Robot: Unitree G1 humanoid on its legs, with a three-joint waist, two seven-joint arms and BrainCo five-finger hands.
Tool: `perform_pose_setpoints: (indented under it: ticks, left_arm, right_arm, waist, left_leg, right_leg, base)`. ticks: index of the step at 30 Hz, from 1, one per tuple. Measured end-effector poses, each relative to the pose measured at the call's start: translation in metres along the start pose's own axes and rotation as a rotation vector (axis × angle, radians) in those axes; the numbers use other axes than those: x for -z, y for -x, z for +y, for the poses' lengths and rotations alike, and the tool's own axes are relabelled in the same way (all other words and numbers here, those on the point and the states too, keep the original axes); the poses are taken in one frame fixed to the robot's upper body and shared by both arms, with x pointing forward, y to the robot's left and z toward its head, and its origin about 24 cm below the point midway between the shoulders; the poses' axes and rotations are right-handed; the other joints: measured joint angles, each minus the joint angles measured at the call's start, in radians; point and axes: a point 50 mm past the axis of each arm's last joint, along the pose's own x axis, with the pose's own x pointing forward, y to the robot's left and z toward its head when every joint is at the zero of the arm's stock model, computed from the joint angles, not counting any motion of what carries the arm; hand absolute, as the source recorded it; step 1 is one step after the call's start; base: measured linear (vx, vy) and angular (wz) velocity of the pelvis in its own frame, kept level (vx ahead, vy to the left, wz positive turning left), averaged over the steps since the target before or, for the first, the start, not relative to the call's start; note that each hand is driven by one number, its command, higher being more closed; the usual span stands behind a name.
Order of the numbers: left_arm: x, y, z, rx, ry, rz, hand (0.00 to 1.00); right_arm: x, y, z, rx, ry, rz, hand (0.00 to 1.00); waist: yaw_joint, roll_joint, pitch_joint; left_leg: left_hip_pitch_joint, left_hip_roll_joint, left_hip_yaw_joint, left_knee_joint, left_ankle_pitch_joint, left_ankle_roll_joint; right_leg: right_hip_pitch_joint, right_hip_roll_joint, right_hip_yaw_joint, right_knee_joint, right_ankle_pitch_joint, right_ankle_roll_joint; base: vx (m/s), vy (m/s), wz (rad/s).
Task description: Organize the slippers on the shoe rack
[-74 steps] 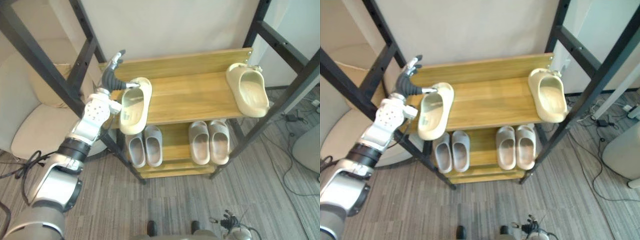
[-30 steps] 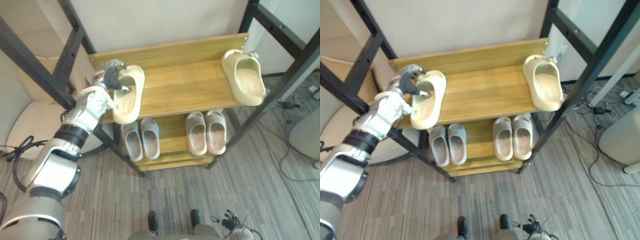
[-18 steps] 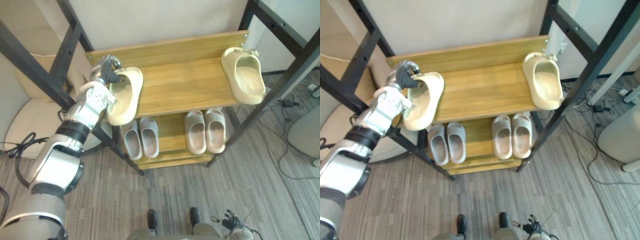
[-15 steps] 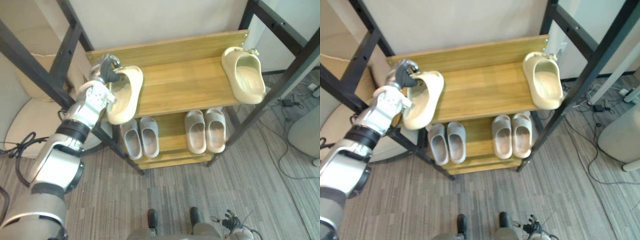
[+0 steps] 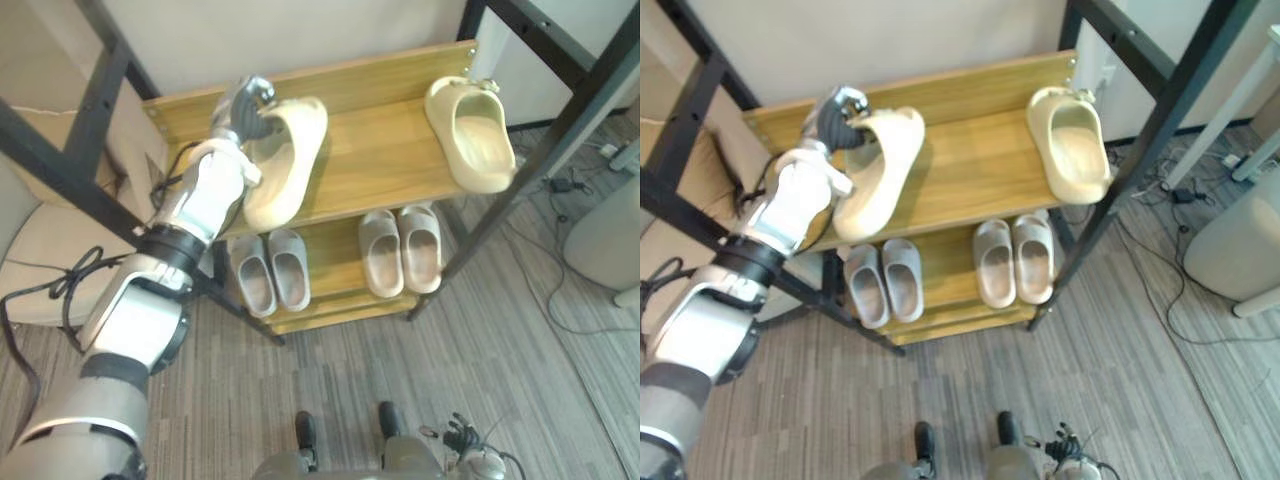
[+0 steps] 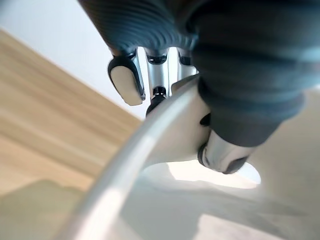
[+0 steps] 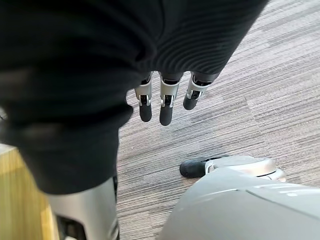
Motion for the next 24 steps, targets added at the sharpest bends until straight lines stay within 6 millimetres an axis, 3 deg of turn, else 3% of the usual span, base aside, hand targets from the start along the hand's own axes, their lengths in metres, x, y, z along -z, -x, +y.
perform_pose_setpoints:
  ticks: [9,13,17,24]
  left_arm:
    - [-0.028,-0.009,-0.008,-0.026,0.046,-0.066,1.00]
    - [-0.044,-0.016,-0.001,-0.067,0.017,-0.115,1.00]
    - [-0.055,-0.019,-0.008,-0.055,0.040,-0.126,1.00]
    - [-0.054,-0.022,-0.012,-0.047,0.025,-0.099,1.00]
  right_arm:
    - [-0.011,0.001,-0.005,0.036,-0.046,-0.055,0.00]
    - [-0.011,0.002,-0.010,0.059,-0.096,-0.063,0.00]
    - [-0.012,0.004,-0.009,0.059,-0.107,-0.080,0.00]
    - [-0.018,0.008,-0.001,0.048,-0.132,-0.130,0.00]
  waist:
    - [-0.006,0.029,0.016]
    - [-0.006,0.029,0.017]
    - [-0.006,0.029,0.017]
    - [-0.006,0.030,0.017]
  left_leg:
    - [-0.006,0.009,0.029,0.000,-0.001,0.000]
    - [-0.021,0.014,0.044,0.000,-0.001,0.000]
    - [-0.032,0.013,0.052,0.000,-0.001,0.000]
    - [-0.040,0.014,0.058,0.000,-0.001,-0.001]
  right_leg:
    - [-0.044,0.007,0.028,0.041,-0.009,0.001]
    - [-0.081,0.010,0.046,0.073,-0.017,0.003]
    - [-0.105,0.010,0.051,0.097,-0.027,0.004]
    - [-0.140,0.009,0.054,0.150,-0.058,0.001]
  base:
    - [-0.02,-0.011,-0.12]
    - [-0.02,-0.019,-0.11]
    - [0.00,-0.008,-0.05]
    - [0.00,0.000,0.00]
